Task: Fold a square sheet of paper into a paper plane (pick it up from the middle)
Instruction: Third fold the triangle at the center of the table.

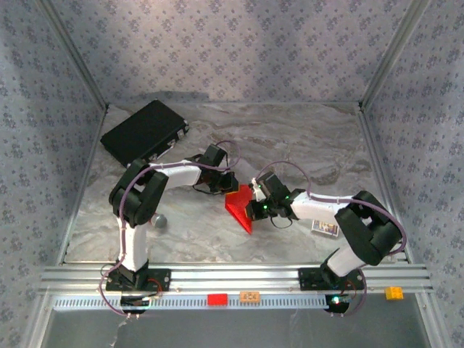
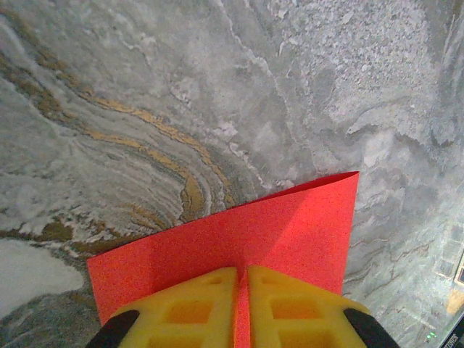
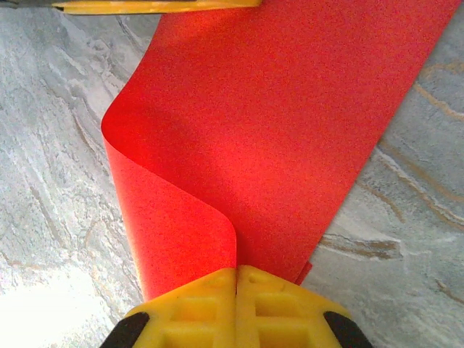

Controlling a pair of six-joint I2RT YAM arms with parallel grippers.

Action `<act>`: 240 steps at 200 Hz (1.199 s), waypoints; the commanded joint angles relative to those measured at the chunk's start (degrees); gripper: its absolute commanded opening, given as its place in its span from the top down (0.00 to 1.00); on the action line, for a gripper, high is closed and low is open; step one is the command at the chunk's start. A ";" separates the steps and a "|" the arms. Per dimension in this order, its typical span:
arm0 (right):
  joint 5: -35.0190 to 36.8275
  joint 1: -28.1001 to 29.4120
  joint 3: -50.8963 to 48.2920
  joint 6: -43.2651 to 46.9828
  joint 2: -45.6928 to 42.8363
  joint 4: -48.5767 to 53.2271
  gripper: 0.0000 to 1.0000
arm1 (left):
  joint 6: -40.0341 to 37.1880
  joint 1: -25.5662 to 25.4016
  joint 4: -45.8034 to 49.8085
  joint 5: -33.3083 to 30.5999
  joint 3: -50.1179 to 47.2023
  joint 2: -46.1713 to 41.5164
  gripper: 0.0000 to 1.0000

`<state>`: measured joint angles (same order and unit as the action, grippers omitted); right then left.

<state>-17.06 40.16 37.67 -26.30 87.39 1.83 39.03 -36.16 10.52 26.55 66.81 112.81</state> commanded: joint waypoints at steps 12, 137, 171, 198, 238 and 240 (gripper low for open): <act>0.71 0.18 0.12 0.75 -1.58 0.84 1.00 | -0.13 -0.37 2.04 -1.24 -1.24 -0.59 0.88; 1.05 0.28 -0.14 2.04 -3.00 0.99 1.00 | 2.05 -0.89 -2.77 0.13 -2.47 2.67 0.88; 1.06 0.36 -0.33 2.09 -2.80 1.03 1.00 | 1.63 -0.95 -2.37 -0.09 -2.54 2.59 0.88; 0.72 0.22 -0.42 2.05 -2.50 0.58 1.00 | 1.49 -0.93 -1.87 -0.03 -1.78 2.85 0.88; 0.37 0.19 0.16 2.35 -1.99 0.66 1.00 | 0.81 -0.92 -1.16 -0.97 -1.94 2.14 0.88; 0.41 0.18 0.24 2.32 -1.97 0.77 1.00 | 0.79 -0.86 -1.13 -0.97 -1.94 2.14 0.88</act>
<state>-16.69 40.16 37.65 -25.04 85.12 1.65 40.53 -36.53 6.15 27.42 65.52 113.25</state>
